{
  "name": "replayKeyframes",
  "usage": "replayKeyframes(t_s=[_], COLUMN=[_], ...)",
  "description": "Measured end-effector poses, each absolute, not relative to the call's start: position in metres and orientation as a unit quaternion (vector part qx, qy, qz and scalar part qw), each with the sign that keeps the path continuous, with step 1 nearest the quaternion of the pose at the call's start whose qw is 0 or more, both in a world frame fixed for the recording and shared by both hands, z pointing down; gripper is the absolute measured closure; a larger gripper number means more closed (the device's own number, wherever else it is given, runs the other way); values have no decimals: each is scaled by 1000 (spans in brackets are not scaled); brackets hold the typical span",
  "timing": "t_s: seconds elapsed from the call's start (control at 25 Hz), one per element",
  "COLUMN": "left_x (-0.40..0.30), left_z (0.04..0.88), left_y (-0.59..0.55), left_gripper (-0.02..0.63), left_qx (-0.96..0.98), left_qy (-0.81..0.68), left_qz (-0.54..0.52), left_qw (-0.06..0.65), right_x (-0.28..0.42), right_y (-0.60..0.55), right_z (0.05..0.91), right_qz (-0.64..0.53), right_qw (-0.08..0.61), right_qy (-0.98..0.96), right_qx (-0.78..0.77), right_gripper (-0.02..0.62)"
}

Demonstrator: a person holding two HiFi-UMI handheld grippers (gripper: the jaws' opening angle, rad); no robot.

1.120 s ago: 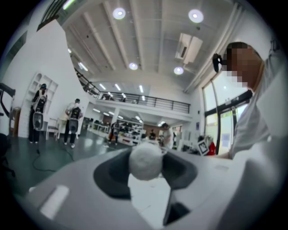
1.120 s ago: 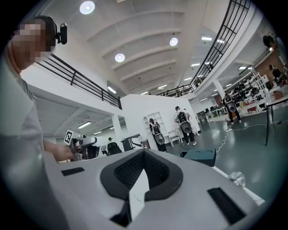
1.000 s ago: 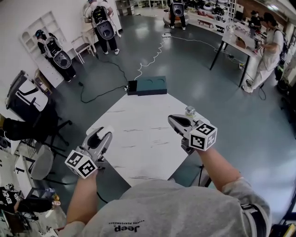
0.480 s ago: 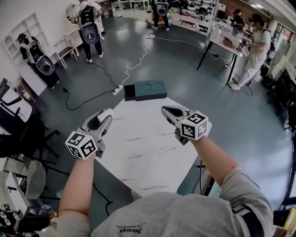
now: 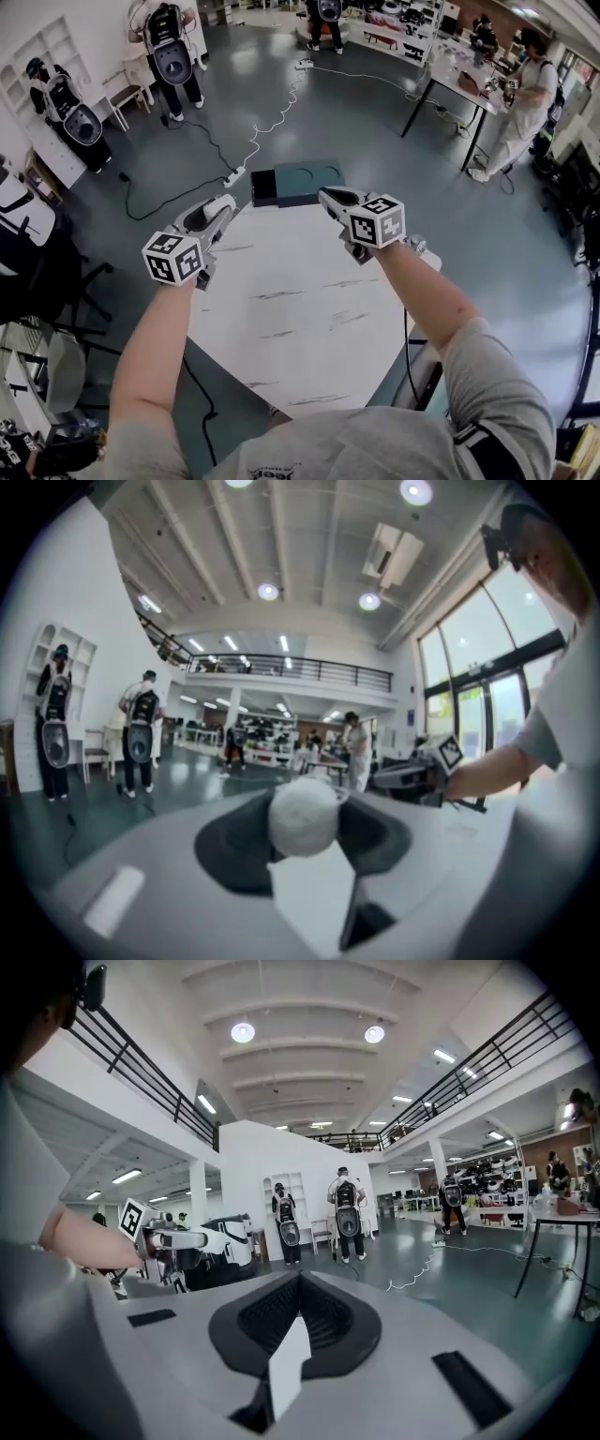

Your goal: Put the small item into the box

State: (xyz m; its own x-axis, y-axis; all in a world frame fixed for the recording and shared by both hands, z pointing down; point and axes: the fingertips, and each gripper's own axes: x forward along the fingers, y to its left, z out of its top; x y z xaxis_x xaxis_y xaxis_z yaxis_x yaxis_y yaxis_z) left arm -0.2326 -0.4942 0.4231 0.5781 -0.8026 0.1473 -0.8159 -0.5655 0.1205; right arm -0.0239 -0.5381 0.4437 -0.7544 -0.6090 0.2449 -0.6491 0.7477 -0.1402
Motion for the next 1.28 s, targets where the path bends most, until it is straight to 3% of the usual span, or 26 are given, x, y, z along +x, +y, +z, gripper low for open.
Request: replayKeyframes(t_s=[0.56,1.28], left_x=[-218,-202], left_z=[485,583], left_y=[-614,-712], left_gripper=[428,428], left_qx=[887,882], left_qy=[-440,-419], left_qz=[96,170], left_qw=[103,132], right_x=[-60,-90], right_y=[-660,-736], right_z=[497,560], right_qz=[91,103], right_qw=[131,165], right_qy=[-925,-920], right_qx=[344,341], right_gripper=[589,589])
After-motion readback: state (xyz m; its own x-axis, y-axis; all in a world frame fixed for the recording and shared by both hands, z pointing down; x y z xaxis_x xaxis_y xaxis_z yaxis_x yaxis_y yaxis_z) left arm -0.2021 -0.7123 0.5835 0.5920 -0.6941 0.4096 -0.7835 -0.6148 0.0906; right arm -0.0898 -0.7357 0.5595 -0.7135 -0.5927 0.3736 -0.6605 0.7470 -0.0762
